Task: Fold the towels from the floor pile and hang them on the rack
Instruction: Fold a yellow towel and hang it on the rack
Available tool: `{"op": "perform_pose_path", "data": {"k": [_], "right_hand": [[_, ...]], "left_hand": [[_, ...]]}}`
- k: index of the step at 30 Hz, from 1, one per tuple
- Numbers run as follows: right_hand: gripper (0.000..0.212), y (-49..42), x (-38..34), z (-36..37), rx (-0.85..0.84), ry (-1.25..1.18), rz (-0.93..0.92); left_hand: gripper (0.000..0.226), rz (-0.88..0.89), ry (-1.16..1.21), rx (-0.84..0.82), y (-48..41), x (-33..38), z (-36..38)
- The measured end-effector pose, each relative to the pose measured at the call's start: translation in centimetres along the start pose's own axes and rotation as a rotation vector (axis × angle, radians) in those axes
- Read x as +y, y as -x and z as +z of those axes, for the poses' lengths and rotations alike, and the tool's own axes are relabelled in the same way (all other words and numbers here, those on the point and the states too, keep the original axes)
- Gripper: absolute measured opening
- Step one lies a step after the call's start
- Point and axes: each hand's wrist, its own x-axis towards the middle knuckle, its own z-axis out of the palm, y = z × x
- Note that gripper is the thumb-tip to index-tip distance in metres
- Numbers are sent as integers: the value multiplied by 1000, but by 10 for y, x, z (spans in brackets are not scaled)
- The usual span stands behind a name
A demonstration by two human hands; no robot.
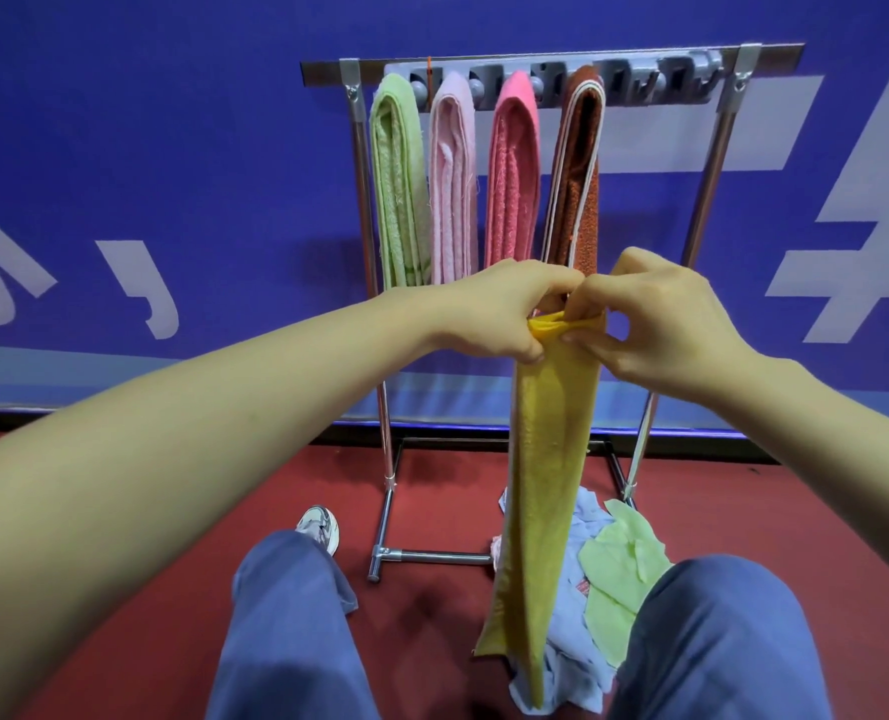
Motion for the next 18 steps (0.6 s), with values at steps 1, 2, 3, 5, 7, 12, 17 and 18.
{"op": "perform_pose_path", "data": {"k": [1, 2, 3, 5, 7, 12, 17, 18], "right_hand": [[21, 0, 0, 0, -5, 16, -3], [21, -1, 1, -1, -12, 27, 4], [21, 0, 2, -1, -22, 33, 20], [22, 0, 4, -1, -41, 46, 48], [23, -1, 3, -1, -44, 78, 48], [23, -5, 1, -1, -59, 175, -1], [18, -3, 0, 2, -70, 195, -24], [18, -3, 0, 2, -69, 193, -10]], "left_hand": [[63, -20, 20, 3, 0, -2, 1], [69, -41, 44, 11, 0, -3, 2], [74, -58, 60, 25, 0, -6, 4], [75, -81, 68, 67, -1, -9, 5], [71, -101, 73, 123, -1, -10, 7], [55, -179, 139, 265, -2, -11, 10], [38, -189, 116, 321, -1, -11, 11], [36, -175, 95, 331, 0, -11, 12]]}}
